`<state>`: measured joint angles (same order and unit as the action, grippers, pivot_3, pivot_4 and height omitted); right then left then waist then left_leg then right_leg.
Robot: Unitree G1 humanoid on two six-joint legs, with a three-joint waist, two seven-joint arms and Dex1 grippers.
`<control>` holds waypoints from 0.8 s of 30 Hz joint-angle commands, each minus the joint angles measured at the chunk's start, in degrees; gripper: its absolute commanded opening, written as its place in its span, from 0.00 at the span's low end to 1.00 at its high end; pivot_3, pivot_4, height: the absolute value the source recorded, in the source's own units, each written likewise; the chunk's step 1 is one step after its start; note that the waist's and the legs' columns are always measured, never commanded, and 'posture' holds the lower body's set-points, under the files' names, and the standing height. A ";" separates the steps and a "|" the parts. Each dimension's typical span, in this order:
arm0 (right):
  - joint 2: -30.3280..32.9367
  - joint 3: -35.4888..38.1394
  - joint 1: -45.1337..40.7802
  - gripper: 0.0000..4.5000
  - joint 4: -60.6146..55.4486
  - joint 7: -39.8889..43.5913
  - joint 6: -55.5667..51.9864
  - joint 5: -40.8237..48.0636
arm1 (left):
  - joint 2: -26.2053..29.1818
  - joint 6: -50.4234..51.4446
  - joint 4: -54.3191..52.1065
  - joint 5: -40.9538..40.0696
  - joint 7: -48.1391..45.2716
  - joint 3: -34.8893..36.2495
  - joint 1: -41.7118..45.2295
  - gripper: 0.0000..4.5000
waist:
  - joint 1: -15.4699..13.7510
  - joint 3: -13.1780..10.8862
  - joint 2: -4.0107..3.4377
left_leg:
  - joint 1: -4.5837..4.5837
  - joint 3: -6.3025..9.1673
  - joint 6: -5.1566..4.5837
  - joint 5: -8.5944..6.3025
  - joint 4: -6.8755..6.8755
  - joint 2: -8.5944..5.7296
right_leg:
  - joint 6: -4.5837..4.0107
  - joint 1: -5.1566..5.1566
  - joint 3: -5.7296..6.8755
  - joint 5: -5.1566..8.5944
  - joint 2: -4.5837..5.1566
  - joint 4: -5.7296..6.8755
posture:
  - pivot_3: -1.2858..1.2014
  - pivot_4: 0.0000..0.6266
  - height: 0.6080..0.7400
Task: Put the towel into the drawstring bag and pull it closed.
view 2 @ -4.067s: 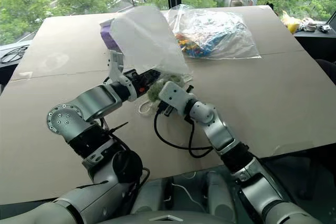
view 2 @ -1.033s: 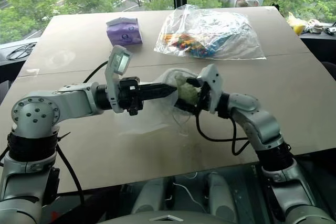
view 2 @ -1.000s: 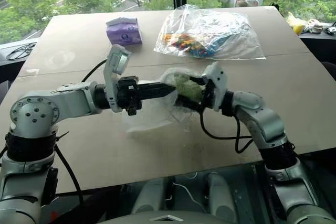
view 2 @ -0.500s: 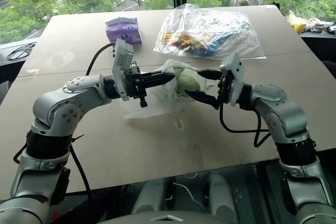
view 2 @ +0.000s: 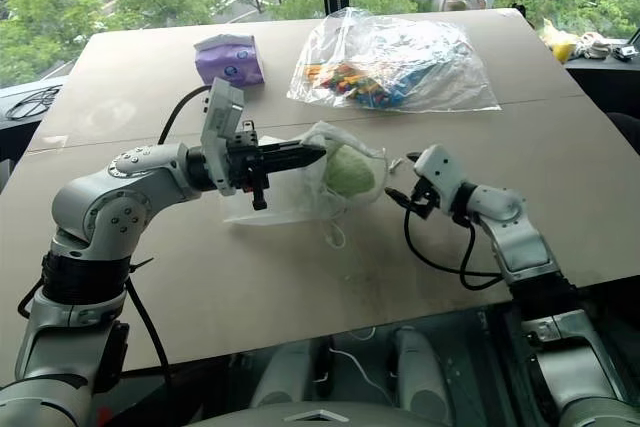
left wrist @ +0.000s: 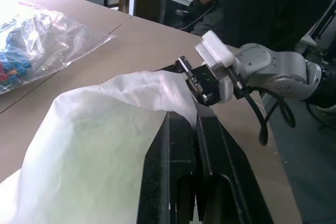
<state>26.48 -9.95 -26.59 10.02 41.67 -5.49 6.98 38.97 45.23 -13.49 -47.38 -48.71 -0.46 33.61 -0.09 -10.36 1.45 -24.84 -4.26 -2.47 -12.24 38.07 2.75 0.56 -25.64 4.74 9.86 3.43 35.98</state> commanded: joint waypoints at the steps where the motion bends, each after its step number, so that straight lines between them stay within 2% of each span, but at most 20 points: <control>1: -6.50 3.04 -5.59 0.94 3.52 -3.25 1.77 2.71 | 0.02 -0.10 -1.47 -0.07 -0.68 1.85 0.41 0.00 | 0.33 0.00 0.00 | 0.00 0.00 0.00 0.00 0.03 0.00 | 0.00 0.00 -0.02 0.00 0.00 0.01 | 0.52 0.24 1.00; 6: -12.60 8.41 -11.71 0.94 13.42 -7.21 5.85 4.94 | -0.15 0.30 -2.20 -0.06 -0.32 2.23 0.05 0.00 | 0.40 0.00 -0.01 | -0.02 0.00 0.00 0.00 0.09 0.00 | 0.01 0.01 -0.06 -0.02 -0.02 0.07 | 0.52 0.24 1.00; 7: -12.95 9.37 -12.03 0.89 14.04 -6.59 6.15 5.96 | -0.06 0.34 -2.10 0.08 -0.16 2.43 0.09 0.00 | 0.26 0.00 -0.01 | -0.03 0.03 0.00 0.00 0.09 0.00 | 0.01 0.02 -0.03 -0.02 -0.01 0.06 | 0.52 0.24 1.00; 9: -13.22 10.42 -12.14 0.75 14.45 -5.43 6.58 7.01 | 0.04 0.45 -1.93 0.20 0.00 2.73 0.15 0.00 | 0.18 -0.01 -0.01 | -0.04 0.00 0.00 0.00 0.08 -0.01 | 0.05 0.03 -0.06 -0.03 0.00 0.03 | 0.52 0.24 1.00; 16: -12.65 12.55 -11.17 0.02 13.30 -4.82 7.12 8.03 | 0.09 0.74 -0.97 0.14 -0.41 3.81 -0.17 0.00 | 0.77 -0.01 -0.03 | 0.00 -0.03 0.00 0.00 0.05 0.00 | 0.22 0.01 -0.10 -0.14 -0.02 0.08 | 0.52 0.24 1.00; 24: -11.28 13.10 -9.95 0.02 9.38 -7.21 7.31 6.82 | -0.91 -0.19 1.24 2.11 -0.44 3.50 1.20 0.00 | 0.81 -0.02 -0.04 | 0.07 -0.02 0.00 0.00 0.09 0.01 | 0.20 -0.01 -0.11 -0.13 -0.02 0.28 | 0.52 0.24 1.00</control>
<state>14.49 1.70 -36.23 23.13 35.28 0.45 13.79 38.27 46.03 -12.14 -45.45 -48.96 1.76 33.52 0.72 -10.38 1.41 -24.76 -4.29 -2.46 -12.24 38.17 2.76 0.77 -25.65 4.62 9.73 3.41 36.26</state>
